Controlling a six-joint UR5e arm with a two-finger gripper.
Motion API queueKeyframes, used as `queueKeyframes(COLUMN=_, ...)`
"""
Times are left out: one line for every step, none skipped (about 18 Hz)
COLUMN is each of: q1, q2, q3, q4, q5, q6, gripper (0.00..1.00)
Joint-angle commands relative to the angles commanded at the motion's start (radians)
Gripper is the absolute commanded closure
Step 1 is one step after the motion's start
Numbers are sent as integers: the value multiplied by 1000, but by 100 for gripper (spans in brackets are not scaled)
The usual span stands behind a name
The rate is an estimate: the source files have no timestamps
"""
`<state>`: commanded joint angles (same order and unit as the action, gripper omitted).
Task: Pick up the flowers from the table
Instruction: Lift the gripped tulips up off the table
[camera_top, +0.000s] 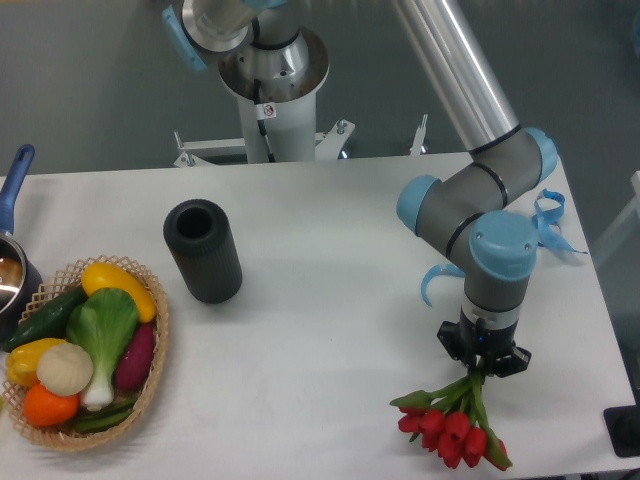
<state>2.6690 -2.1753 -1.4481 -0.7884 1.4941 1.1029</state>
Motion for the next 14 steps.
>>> queueKeyframes(q1=2, q2=12, q3=5, q4=-3, q5=0, q6=0, gripper=99)
queueKeyframes(q1=3, q2=22, q3=6, q4=-3, q5=-2, q6=0, gripper=99)
queueKeyframes(q1=9, q2=25, q3=12, q4=-3, q5=-2, q6=0, gripper=99)
queueKeyframes(q1=11, q2=26, q3=23, q4=-3, q5=0, q6=0, gripper=98)
queueKeyframes(q1=12, q2=29, q3=31, q4=-11, q5=2, q6=-2, gripper=98)
queueKeyframes(q1=12, q2=32, q3=40, q4=-31, q5=14, q6=-2, gripper=98)
queueKeyframes(q1=11, q2=41, q3=48, q4=-58, q5=37, q6=-2, gripper=98)
queueKeyframes(q1=12, q2=51, q3=51, q4=-87, q5=63, q6=-2, gripper=99)
queueKeyframes(q1=18, q2=57, q3=51, q4=-98, q5=64, q6=-2, gripper=99)
queueKeyframes(q1=22, q2=63, q3=54, q4=-113, q5=67, q6=0, gripper=99)
queueKeyframes(q1=22, q2=63, q3=64, q4=-136, q5=75, q6=0, gripper=99)
queueKeyframes(q1=20, q2=65, q3=78, q4=-167, q5=98, q6=2, gripper=98)
queueKeyframes(q1=20, q2=65, q3=93, q4=-201, q5=124, q6=6, gripper=98)
queueKeyframes(q1=20, q2=63, q3=110, q4=-234, q5=138, q6=9, gripper=98)
